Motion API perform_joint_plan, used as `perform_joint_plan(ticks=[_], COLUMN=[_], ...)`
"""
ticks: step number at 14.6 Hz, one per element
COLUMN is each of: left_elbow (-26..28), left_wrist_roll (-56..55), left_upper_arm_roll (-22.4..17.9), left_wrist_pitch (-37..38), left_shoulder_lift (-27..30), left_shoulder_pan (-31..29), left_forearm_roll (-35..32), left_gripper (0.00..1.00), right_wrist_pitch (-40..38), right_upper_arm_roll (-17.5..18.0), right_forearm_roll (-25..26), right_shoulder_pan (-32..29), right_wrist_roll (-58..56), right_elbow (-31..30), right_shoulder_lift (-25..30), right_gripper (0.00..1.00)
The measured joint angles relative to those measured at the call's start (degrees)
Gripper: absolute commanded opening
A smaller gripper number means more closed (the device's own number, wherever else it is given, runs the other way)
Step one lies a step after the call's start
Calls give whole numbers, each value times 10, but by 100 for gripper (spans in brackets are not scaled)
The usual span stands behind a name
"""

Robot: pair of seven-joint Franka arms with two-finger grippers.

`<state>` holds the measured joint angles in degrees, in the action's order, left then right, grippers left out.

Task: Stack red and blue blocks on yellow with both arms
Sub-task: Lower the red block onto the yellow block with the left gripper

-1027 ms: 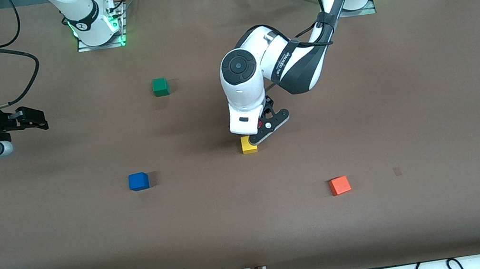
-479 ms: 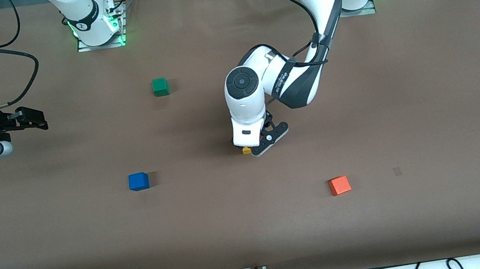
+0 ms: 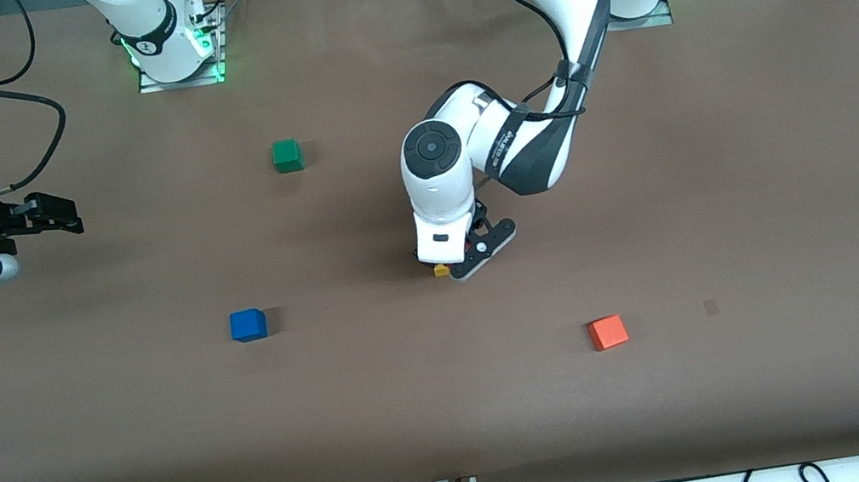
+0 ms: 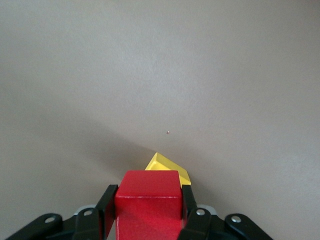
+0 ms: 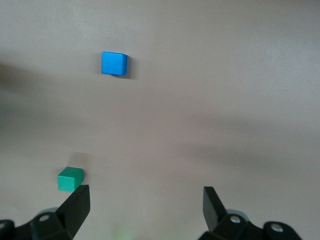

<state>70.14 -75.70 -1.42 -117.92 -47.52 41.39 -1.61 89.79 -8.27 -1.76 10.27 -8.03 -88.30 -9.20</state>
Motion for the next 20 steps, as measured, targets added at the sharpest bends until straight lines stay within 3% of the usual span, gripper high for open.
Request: perform_joint_plan(ticks=[17,20], left_elbow=[-1,-22], left_wrist_roll=[-14,-19], left_upper_arm_roll=[-1,-1], left_wrist_pitch=[-11,-12], left_shoulder_lift=[-13,-24], left_shoulder_pan=[6,6], left_forearm_roll=[0,0], left_gripper=[0,0], right_wrist_pitch=[0,0], right_upper_arm_roll=[0,0], right_forearm_roll=[0,0], right_shoulder_pan=[0,0], right_wrist_roll=[0,0], right_elbow=[0,0], right_shoulder_lift=[0,0], right_gripper=[100,100])
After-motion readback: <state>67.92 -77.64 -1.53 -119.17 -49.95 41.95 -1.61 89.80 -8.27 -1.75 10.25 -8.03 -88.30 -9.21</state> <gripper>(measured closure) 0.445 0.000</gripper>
